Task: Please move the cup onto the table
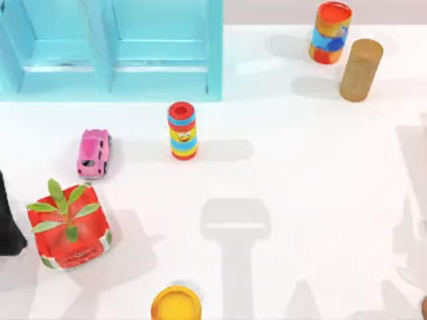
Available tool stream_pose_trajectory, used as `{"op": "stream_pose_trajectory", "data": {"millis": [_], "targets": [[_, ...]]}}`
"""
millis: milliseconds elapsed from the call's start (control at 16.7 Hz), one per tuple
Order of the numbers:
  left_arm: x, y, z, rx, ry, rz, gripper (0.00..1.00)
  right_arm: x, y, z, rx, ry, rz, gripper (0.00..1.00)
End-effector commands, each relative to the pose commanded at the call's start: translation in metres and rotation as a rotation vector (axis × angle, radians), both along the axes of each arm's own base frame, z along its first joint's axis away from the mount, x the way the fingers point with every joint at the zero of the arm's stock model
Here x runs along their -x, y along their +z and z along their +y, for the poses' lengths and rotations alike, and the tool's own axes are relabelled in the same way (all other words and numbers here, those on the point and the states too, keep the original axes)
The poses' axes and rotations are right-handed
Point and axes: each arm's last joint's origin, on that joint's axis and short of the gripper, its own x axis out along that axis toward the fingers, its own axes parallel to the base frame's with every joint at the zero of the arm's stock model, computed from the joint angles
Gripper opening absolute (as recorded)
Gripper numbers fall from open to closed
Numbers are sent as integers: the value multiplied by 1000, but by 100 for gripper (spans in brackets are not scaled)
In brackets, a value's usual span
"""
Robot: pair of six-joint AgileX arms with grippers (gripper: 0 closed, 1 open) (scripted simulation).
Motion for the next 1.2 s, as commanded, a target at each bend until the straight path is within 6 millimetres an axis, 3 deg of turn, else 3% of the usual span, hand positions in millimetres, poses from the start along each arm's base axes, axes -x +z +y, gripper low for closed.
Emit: {"op": "stream_pose_trajectory", "data": {"millis": [180, 360, 660, 960, 1200], "targets": [[0, 0, 0, 0, 0, 0, 100, 0, 2, -1, 8, -7, 12, 100], [0, 0, 0, 0, 0, 0, 100, -1, 16, -7, 66, -59, 112, 100], [0, 0, 0, 0, 0, 0, 100, -17, 56, -29, 193, -166, 504, 100], [0, 0, 0, 0, 0, 0, 100, -55, 86, -74, 226, -168, 1012, 100], [0, 0, 0, 0, 0, 0, 100, -82, 91, -122, 158, -75, 1344, 100]]}}
